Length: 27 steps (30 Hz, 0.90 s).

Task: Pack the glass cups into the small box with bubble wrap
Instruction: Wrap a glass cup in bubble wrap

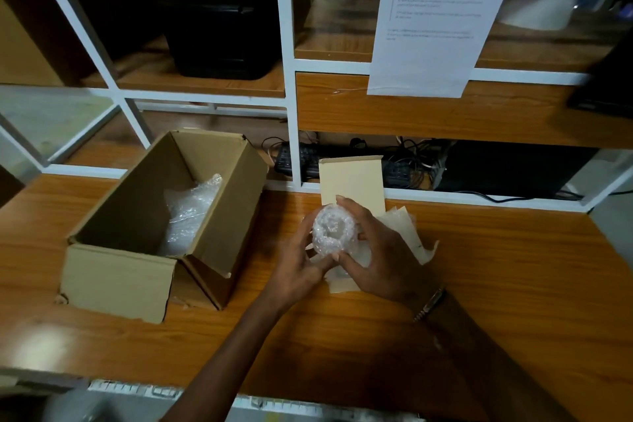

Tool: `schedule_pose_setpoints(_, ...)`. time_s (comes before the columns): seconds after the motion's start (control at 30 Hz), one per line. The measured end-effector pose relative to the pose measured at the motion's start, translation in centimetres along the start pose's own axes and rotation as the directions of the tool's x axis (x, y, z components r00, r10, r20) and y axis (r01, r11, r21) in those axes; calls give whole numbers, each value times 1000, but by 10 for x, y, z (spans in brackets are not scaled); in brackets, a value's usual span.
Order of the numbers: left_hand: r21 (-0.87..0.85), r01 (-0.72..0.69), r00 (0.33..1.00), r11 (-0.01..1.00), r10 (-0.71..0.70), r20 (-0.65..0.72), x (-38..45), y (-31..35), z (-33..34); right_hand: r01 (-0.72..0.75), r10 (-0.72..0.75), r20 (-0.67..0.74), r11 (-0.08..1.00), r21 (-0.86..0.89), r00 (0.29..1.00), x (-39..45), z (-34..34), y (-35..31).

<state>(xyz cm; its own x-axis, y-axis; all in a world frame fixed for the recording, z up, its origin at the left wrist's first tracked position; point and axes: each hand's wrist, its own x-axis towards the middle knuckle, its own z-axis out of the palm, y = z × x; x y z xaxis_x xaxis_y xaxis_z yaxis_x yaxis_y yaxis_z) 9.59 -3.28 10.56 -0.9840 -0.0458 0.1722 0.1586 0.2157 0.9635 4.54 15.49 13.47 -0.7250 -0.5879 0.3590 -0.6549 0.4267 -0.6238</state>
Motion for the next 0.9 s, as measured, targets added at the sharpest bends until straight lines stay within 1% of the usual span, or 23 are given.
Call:
schedule_pose_setpoints(0.07,7,6,1000,1000,-6,7,3,-1,0,43,-43,8,995,-90,999,2,0,5)
schedule_pose_setpoints(0.13,27,0,1000,1000,0,13,8,-3,2,60,-56,35,987,-146,998,5,-1,13)
schedule_pose_setpoints(0.23,20,6,1000,1000,-6,-4,16,-2,11,46,-36,84,990,-131,996,13,-5,30)
schedule_pose_setpoints(0.3,6,19,999,1000,-18,-30,21,-3,20,22,-16,99,998,-62,995,19,-11,41)
schedule_pose_setpoints(0.4,12,69,995,998,-68,-77,30,-8,31,-122,109,94,982,146,990,26,-19,58)
schedule_pose_setpoints(0.5,60,124,988,990,-118,-98,39,-13,38,-306,256,187,892,333,948,32,-21,79)
schedule_pose_setpoints(0.57,78,169,982,983,-161,-95,44,-14,46,-374,295,252,850,372,922,38,-22,96)
schedule_pose_setpoints(0.67,8,260,962,966,-258,-89,50,-19,53,-471,367,311,786,401,877,51,-24,113)
schedule_pose_setpoints(0.7,-17,289,950,957,-289,-116,52,-20,52,-509,410,310,762,401,858,57,-24,116)
schedule_pose_setpoints(0.77,-42,334,913,942,-334,-236,52,-25,47,-576,502,285,748,330,816,68,-20,125)
schedule_pose_setpoints(0.87,56,414,816,908,-344,-464,39,-40,39,-655,598,306,743,135,741,78,-1,141)
schedule_pose_setpoints(0.9,104,451,788,887,-341,-513,34,-45,38,-664,613,323,744,69,721,78,6,145)
